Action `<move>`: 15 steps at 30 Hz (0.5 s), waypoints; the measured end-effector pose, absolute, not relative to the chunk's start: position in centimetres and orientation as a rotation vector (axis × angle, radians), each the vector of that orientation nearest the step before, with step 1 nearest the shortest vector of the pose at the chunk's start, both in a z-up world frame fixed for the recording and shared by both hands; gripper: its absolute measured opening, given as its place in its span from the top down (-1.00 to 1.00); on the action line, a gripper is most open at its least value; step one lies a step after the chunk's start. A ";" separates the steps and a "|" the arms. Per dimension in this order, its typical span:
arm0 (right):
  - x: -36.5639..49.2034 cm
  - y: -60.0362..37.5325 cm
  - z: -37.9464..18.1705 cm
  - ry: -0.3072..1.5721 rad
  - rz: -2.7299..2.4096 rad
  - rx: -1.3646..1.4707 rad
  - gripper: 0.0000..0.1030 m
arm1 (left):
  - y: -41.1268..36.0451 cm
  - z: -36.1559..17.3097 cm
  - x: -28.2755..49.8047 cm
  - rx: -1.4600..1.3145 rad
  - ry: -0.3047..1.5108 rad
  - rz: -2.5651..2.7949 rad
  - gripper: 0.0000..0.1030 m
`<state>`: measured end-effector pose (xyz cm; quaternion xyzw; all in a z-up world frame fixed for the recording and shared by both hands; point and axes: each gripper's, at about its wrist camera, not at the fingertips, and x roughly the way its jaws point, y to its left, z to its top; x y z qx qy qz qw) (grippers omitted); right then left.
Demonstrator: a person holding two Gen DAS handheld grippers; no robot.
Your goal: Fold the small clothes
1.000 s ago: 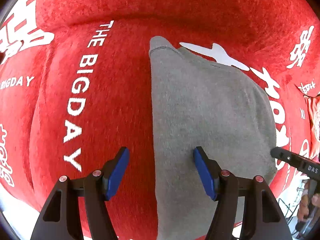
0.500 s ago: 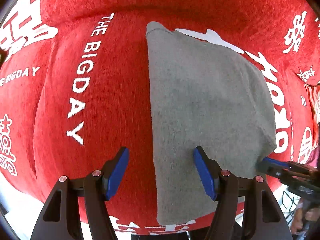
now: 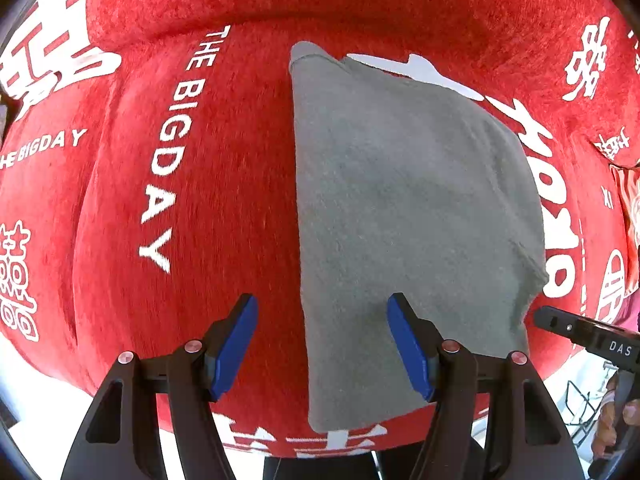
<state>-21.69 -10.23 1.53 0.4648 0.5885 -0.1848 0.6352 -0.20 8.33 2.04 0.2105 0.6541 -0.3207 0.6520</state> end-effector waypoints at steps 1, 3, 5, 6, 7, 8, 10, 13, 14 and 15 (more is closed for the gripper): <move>-21.8 -10.3 1.7 1.346 -0.425 1.070 0.53 | 8.4 2.2 -0.3 0.479 1.484 -0.727 -0.32; -21.0 -10.1 1.7 1.346 -0.431 1.079 0.53 | 8.4 2.7 -0.6 0.485 1.477 -0.725 -0.32; -20.9 -10.1 2.1 1.346 -0.431 1.080 0.51 | 8.5 3.0 -0.8 0.492 1.472 -0.724 -0.32; -20.8 -10.0 2.4 1.346 -0.430 1.079 0.48 | 8.5 3.2 -1.0 0.494 1.472 -0.723 -0.32; -20.7 -9.8 2.7 1.347 -0.430 1.075 0.36 | 8.5 3.4 -1.1 0.497 1.473 -0.722 -0.32; -20.7 -9.8 3.0 1.346 -0.429 1.071 0.26 | 8.5 3.6 -1.2 0.502 1.476 -0.722 -0.32; -20.4 -9.5 3.7 1.345 -0.423 1.064 0.21 | 8.6 4.1 -1.4 0.507 1.477 -0.724 -0.32; -20.1 -9.1 4.4 1.348 -0.422 1.070 0.18 | 8.7 4.9 -1.9 0.516 1.484 -0.724 -0.32; -19.9 -9.1 4.5 1.349 -0.423 1.070 0.16 | 8.7 5.3 -2.0 0.514 1.492 -0.723 -0.32; -19.8 -8.9 4.8 1.348 -0.425 1.072 0.12 | 8.8 5.6 -2.1 0.510 1.494 -0.720 -0.32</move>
